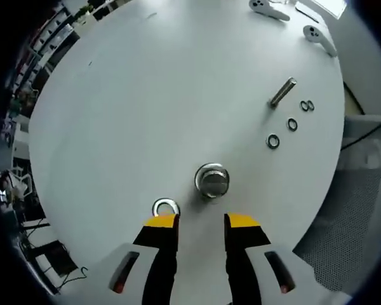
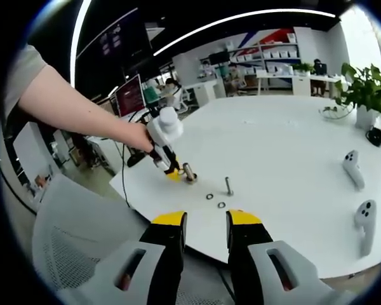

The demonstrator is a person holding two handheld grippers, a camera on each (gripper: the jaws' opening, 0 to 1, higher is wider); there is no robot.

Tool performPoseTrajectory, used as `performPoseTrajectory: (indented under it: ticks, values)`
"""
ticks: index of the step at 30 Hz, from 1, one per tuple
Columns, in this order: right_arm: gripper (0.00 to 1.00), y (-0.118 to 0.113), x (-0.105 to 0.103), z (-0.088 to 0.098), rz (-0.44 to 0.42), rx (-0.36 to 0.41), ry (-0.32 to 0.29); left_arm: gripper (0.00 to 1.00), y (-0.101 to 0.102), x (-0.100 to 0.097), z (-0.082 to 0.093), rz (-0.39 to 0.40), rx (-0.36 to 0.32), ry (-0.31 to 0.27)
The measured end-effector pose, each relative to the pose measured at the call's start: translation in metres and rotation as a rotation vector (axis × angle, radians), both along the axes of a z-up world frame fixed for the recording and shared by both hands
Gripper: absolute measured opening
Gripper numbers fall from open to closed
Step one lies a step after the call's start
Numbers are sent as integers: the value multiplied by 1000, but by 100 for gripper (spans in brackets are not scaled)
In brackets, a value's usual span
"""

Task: Place the washer onto the threaded stud by aligning its center hole with the stud, sliding it down to the base, and recovering from edge contact or off-axis alignment until the washer reaches the visible bottom stop.

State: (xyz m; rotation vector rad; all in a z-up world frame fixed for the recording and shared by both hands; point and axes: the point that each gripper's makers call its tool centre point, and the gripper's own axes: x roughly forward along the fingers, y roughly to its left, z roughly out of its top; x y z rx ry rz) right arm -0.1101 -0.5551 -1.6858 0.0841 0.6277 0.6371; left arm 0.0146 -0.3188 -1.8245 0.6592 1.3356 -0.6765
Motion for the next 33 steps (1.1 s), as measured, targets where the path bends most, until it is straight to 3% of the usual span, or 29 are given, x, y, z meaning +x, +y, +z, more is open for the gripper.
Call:
performPoseTrajectory:
  ticks: [9, 16, 19, 23, 27, 33]
  values:
    - [27, 1, 0, 2, 3, 5, -7, 27, 33, -19, 3, 67, 24, 7]
    - [27, 1, -1, 1, 10, -4, -6, 26, 38, -25, 3, 142, -11, 7]
    - [27, 1, 0, 1, 4, 0, -4, 26, 38, -30, 2, 132, -11, 12]
    - [27, 0, -1, 0, 6, -7, 1, 27, 42, -23, 4, 154, -27, -2]
    - [27, 0, 0, 0, 4, -10, 2, 30, 42, -3, 0, 190, -57, -44]
    - [27, -3, 1, 0, -14, -7, 2, 32, 31, 8, -12, 170, -56, -47]
